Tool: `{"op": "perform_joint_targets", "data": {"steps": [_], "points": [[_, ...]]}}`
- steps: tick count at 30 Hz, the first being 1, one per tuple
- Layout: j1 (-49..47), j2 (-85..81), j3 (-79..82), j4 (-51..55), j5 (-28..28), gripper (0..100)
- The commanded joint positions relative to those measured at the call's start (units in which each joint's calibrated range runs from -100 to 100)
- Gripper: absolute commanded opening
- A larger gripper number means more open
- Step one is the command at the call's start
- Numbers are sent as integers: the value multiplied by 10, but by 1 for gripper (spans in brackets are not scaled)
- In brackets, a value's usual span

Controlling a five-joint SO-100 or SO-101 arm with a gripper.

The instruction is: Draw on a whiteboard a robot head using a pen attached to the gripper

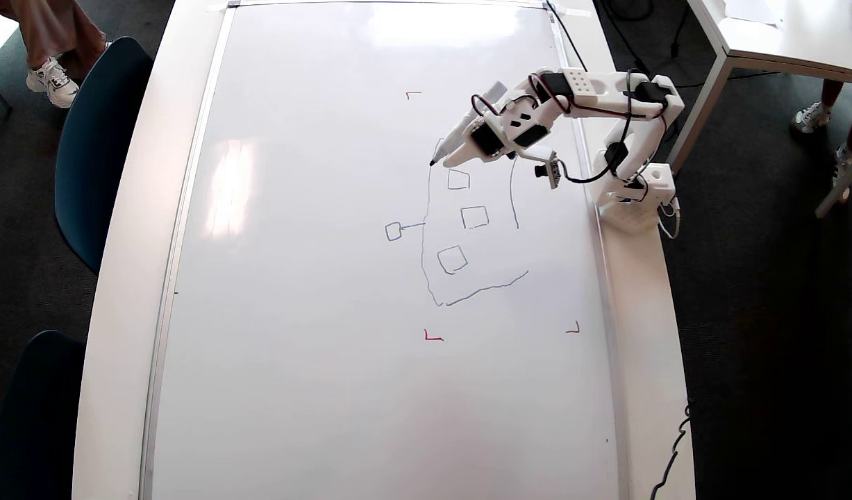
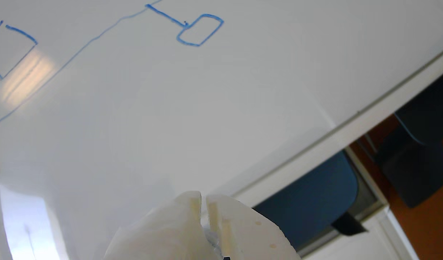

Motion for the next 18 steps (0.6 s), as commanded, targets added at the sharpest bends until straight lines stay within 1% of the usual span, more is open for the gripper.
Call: {"op": "perform_joint_targets", "data": {"steps": [1, 2, 6, 7, 11, 12, 15, 16, 18], "points": [[5, -172, 165, -84, -3, 1], [5, -231, 236, -139, -3, 1], [6, -333, 366, -256, -3, 1], [9, -368, 412, -311, -3, 1], [16, -427, 484, -418, -3, 1], [16, -446, 512, -469, -3, 1], [16, -473, 546, -541, -3, 1], [15, -492, 570, -587, -3, 1], [12, -513, 593, -627, -3, 1]]}}
